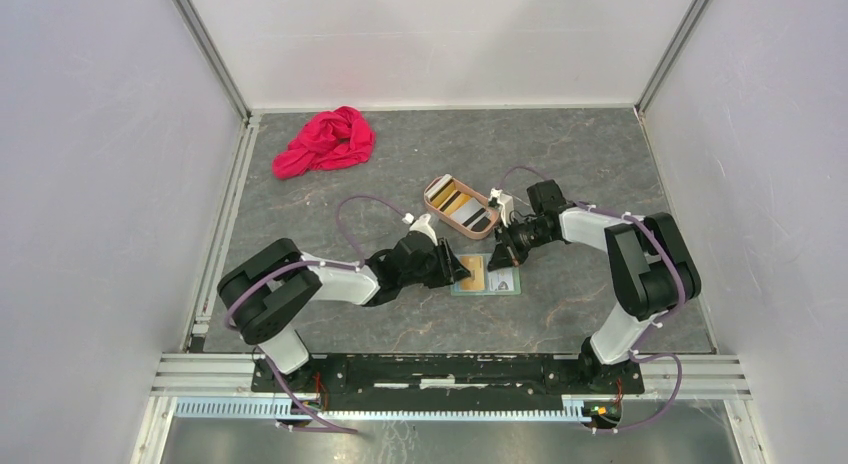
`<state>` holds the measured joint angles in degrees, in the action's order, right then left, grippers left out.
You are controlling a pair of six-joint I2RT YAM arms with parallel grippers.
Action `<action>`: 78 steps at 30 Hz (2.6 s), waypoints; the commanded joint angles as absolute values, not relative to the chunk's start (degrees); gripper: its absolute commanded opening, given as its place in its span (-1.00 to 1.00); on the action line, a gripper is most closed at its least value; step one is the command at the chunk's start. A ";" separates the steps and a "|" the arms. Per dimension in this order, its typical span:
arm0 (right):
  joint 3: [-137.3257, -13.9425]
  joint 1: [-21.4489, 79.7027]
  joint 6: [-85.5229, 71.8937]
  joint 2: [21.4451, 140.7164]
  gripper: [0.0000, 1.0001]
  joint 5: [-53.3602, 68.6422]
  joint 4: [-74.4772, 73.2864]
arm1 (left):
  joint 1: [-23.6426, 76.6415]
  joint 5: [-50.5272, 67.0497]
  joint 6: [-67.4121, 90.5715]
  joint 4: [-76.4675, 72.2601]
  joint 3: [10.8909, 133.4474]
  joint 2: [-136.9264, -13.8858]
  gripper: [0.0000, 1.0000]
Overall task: Put the credit cards into the card holder
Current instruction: Insert the credit card into the card holder, then turn over the card holder at the center of the board.
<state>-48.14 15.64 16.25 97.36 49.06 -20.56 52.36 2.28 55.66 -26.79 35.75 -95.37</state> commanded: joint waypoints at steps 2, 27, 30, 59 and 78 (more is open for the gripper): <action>-47.90 15.88 15.07 98.53 -1.00 49.97 -18.66 | 52.01 -2.91 52.38 -24.13 35.20 -91.85 -0.10; -48.08 16.68 14.50 100.08 -1.00 49.92 -18.66 | 52.03 3.37 53.82 -29.07 32.06 -90.06 -0.10; -47.99 16.82 14.50 100.17 -1.00 49.83 -18.59 | 52.03 4.43 54.14 -30.77 32.51 -91.35 -0.10; -48.25 17.09 14.85 101.34 -1.00 49.57 -18.99 | 52.03 6.07 56.45 -34.42 32.59 -94.88 -0.11; -48.32 17.19 14.84 101.60 -1.00 49.39 -19.03 | 52.03 4.34 54.69 -29.55 33.84 -94.13 -0.07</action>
<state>-48.10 16.86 14.35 100.68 50.28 -19.14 52.21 4.89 54.15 -29.67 32.25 -94.45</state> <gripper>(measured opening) 0.006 0.460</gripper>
